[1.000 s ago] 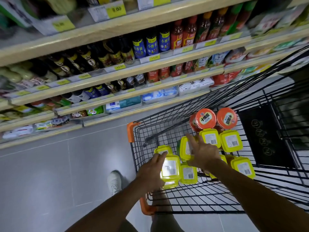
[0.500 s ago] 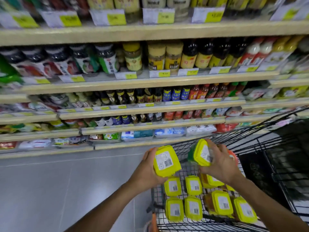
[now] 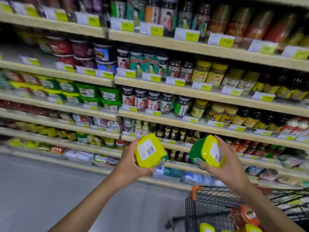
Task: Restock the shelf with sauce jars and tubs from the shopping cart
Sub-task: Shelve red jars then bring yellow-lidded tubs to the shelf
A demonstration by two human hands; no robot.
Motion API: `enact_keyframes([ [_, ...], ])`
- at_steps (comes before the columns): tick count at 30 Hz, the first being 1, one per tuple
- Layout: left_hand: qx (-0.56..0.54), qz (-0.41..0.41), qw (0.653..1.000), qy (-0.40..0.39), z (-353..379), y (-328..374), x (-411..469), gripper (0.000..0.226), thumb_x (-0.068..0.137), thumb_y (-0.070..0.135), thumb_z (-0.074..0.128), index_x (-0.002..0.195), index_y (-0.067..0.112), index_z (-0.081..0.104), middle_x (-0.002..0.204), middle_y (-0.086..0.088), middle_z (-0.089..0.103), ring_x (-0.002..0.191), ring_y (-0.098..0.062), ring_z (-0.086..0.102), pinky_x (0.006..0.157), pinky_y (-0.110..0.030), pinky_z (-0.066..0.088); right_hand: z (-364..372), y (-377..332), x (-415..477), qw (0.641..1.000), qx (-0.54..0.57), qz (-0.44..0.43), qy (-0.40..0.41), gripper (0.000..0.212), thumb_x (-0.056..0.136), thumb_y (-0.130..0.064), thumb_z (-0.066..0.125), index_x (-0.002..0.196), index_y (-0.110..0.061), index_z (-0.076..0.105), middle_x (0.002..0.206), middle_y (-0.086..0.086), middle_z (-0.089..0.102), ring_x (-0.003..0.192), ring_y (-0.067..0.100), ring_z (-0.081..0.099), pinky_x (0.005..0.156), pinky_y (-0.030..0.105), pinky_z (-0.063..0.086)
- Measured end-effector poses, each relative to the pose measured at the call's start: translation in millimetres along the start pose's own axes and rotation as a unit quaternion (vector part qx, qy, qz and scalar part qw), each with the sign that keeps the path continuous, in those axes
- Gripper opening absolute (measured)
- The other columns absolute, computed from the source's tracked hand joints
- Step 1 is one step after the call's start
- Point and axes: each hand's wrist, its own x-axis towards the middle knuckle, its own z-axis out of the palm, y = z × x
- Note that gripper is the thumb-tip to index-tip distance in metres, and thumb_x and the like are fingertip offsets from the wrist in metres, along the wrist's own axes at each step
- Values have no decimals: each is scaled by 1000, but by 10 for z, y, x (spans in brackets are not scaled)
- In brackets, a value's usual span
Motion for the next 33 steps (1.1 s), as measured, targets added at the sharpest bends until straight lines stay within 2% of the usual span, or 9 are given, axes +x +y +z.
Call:
enact_keyframes([
  [3, -14, 15, 999, 37, -769, 72, -270, 105, 60, 11, 98, 137, 46, 35, 136, 15, 54, 112, 10, 60, 82, -18, 56, 260, -671, 54, 998, 56, -37, 15, 98, 66, -64, 80, 145, -56, 22, 138, -8, 37, 133, 18, 35, 101, 39, 38],
  [6, 9, 26, 996, 84, -1511, 176, -609, 117, 46, 46, 101, 142, 55, 36, 138, 21, 53, 120, 0, 59, 89, -32, 59, 547, -1308, 136, 994, 90, -61, 24, 100, 56, -77, 75, 142, -58, 27, 149, -6, 36, 138, 22, 36, 107, 48, 41],
  [8, 13, 29, 993, 112, -1960, 226, -823, 121, 42, 51, 101, 145, 51, 36, 138, 20, 53, 121, -2, 59, 90, -34, 59, 731, -1707, 193, 992, 100, -74, 12, 106, 55, -74, 75, 146, -54, 26, 152, -5, 33, 138, 24, 36, 107, 48, 41],
  [12, 6, 46, 984, 171, -2685, 355, -1171, 108, 57, 14, 100, 138, 49, 39, 134, 15, 56, 113, -2, 64, 82, -26, 59, 1078, -2417, 310, 987, 115, -116, -3, 106, 56, -69, 78, 147, -53, 25, 154, -6, 30, 142, 25, 31, 110, 53, 39],
  [17, 10, 67, 969, 238, -3336, 477, -1377, 98, 61, 3, 95, 128, 51, 43, 122, 18, 64, 108, -3, 67, 76, -21, 57, 1434, -3136, 521, 977, 131, -162, -36, 108, 57, -68, 77, 149, -52, 25, 156, -10, 26, 144, 25, 28, 111, 57, 36],
  [20, 21, 76, 962, 263, -3636, 518, -1397, 99, 58, 14, 97, 130, 52, 41, 116, 29, 65, 110, -1, 66, 79, -21, 57, 1624, -3511, 665, 971, 143, -183, -53, 106, 60, -65, 77, 151, -51, 24, 158, -11, 24, 145, 23, 28, 111, 54, 35],
  [26, 36, 85, 953, 287, -4205, 551, -1217, 102, 51, 34, 97, 130, 61, 39, 118, 33, 61, 114, -2, 64, 83, -25, 59, 2103, -4150, 1053, 960, 169, -212, -64, 101, 65, -58, 76, 151, -47, 24, 161, -9, 23, 146, 23, 28, 110, 49, 34],
  [29, 48, 98, 948, 299, -4513, 533, -982, 105, 46, 44, 100, 130, 67, 41, 128, 24, 60, 120, -6, 62, 90, -31, 59, 2353, -4386, 1319, 953, 189, -228, -68, 101, 65, -57, 76, 152, -44, 26, 161, -11, 24, 146, 19, 28, 112, 47, 34],
  [33, 80, 96, 945, 302, -4911, 507, -576, 110, 52, 39, 101, 140, 59, 38, 138, 16, 55, 126, -12, 59, 94, -35, 58, 2651, -4634, 1771, 944, 227, -226, -83, 102, 62, -55, 80, 151, -43, 29, 153, -13, 32, 135, 15, 38, 106, 43, 42],
])
